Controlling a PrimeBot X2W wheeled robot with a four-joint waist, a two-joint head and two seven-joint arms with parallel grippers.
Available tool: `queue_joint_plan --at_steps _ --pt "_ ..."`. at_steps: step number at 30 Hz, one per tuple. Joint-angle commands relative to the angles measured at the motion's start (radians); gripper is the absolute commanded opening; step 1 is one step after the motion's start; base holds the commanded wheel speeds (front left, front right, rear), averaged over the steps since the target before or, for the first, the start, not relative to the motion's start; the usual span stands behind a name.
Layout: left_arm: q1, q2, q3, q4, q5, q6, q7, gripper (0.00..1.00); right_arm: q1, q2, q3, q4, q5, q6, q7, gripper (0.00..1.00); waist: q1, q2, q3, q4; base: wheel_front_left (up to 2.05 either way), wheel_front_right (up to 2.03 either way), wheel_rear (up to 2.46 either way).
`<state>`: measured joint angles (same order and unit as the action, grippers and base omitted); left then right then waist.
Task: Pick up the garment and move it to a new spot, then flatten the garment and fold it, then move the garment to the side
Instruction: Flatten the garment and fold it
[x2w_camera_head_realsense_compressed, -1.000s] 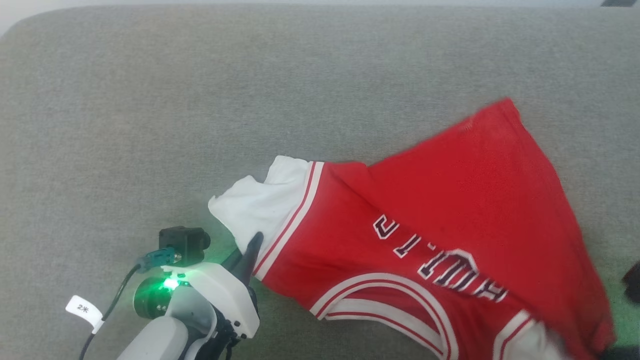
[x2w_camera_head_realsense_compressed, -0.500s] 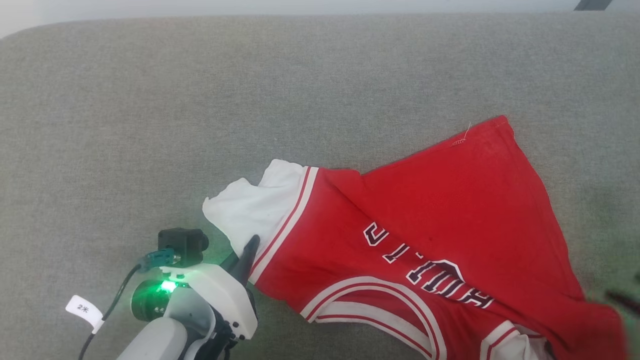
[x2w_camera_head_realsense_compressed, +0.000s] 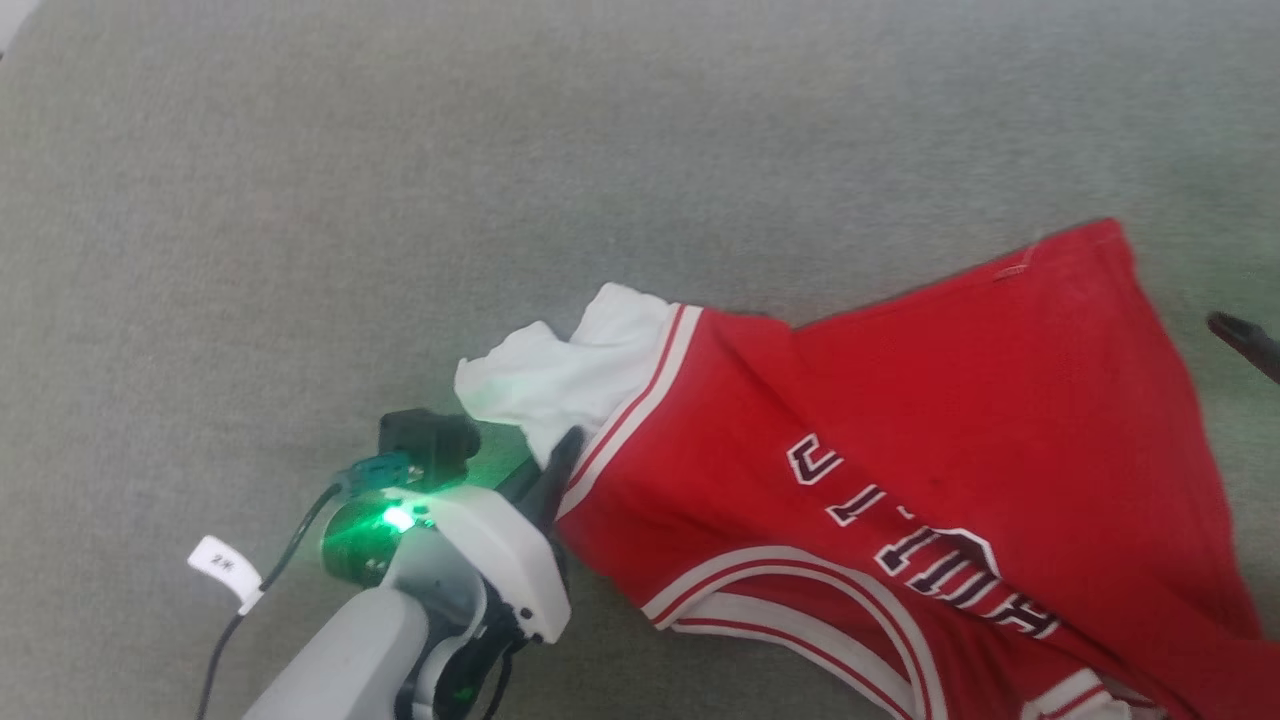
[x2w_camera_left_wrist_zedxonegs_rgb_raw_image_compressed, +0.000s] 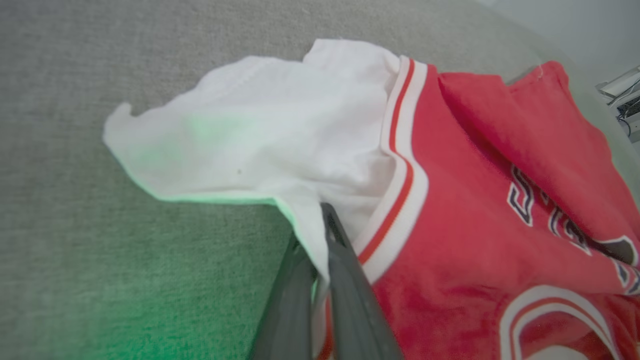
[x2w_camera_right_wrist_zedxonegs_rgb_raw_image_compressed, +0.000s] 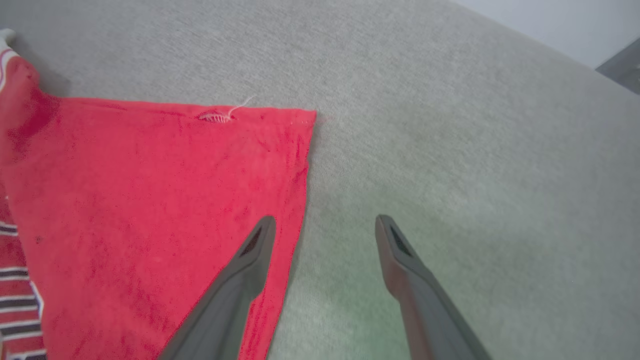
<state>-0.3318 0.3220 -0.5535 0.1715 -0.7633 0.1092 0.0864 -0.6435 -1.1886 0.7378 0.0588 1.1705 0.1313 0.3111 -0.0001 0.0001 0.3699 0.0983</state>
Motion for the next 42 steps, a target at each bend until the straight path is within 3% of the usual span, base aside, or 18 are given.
queue_joint_plan --at_steps 1,6,12,13,14,15,21,26,34,39,42 --pt "-0.022 -0.011 -0.006 0.010 0.005 -0.006 -0.004 0.00 -0.041 0.043 0.002 0.030 -0.032 -0.001 0.035 1.00 0.0001 -0.0001 0.034 0.031 0.00 0.00 0.00" --pt "-0.056 -0.043 -0.024 0.043 0.009 -0.022 -0.015 0.00 -0.143 0.151 0.030 0.132 -0.111 -0.001 0.127 1.00 0.0001 -0.0001 0.072 0.066 0.00 0.00 0.00" --pt "-0.086 -0.075 -0.036 0.096 0.008 -0.042 -0.040 0.00 -0.186 0.216 0.110 0.207 -0.150 -0.001 0.213 1.00 0.0001 -0.0001 0.085 0.096 0.00 0.00 0.00" --pt "-0.088 -0.079 -0.036 0.105 0.007 -0.045 -0.044 0.00 -0.187 0.218 0.130 0.203 -0.149 0.000 0.229 0.76 0.0001 -0.0001 0.084 0.098 0.00 0.00 0.00" --pt "-0.090 -0.082 -0.037 0.112 0.005 -0.047 -0.047 0.00 -0.189 0.218 0.144 0.199 -0.141 0.000 0.240 0.17 0.0001 -0.0001 0.083 0.099 0.00 0.00 0.00" --pt "-0.091 -0.084 -0.037 0.119 0.003 -0.049 -0.053 0.00 -0.189 0.218 0.151 0.199 -0.130 0.000 0.248 0.00 0.0001 -0.0001 0.082 0.099 0.00 0.00 0.00" --pt "-0.141 -0.066 -0.031 0.145 0.029 -0.053 -0.065 0.00 -0.253 0.204 0.107 0.215 -0.093 -0.002 0.168 0.00 0.0001 -0.0001 0.072 0.082 0.00 0.00 0.00" --pt "-0.295 -0.047 -0.003 0.147 0.057 -0.064 -0.055 0.00 -0.332 0.228 0.046 0.265 -0.082 -0.001 0.068 0.00 0.0001 -0.0001 0.077 0.050 0.00 0.00 0.00" --pt "-0.678 -0.090 0.150 0.216 -0.014 -0.061 -0.079 0.00 -0.602 0.320 -0.056 0.425 -0.122 -0.001 -0.065 0.00 0.0001 -0.0001 0.141 -0.019 0.00 0.00 0.00" --pt "-0.961 -0.112 0.248 0.372 -0.041 -0.036 -0.123 0.00 -0.804 0.410 -0.118 0.588 -0.178 -0.001 -0.199 0.00 0.0001 -0.0001 0.175 -0.059 0.00 0.00 0.00" --pt "-1.107 -0.134 0.331 0.469 -0.099 -0.043 -0.170 0.00 -0.917 0.461 -0.141 0.681 -0.227 -0.002 -0.284 0.00 0.0001 -0.0001 0.183 -0.081 0.00 0.00 0.00"
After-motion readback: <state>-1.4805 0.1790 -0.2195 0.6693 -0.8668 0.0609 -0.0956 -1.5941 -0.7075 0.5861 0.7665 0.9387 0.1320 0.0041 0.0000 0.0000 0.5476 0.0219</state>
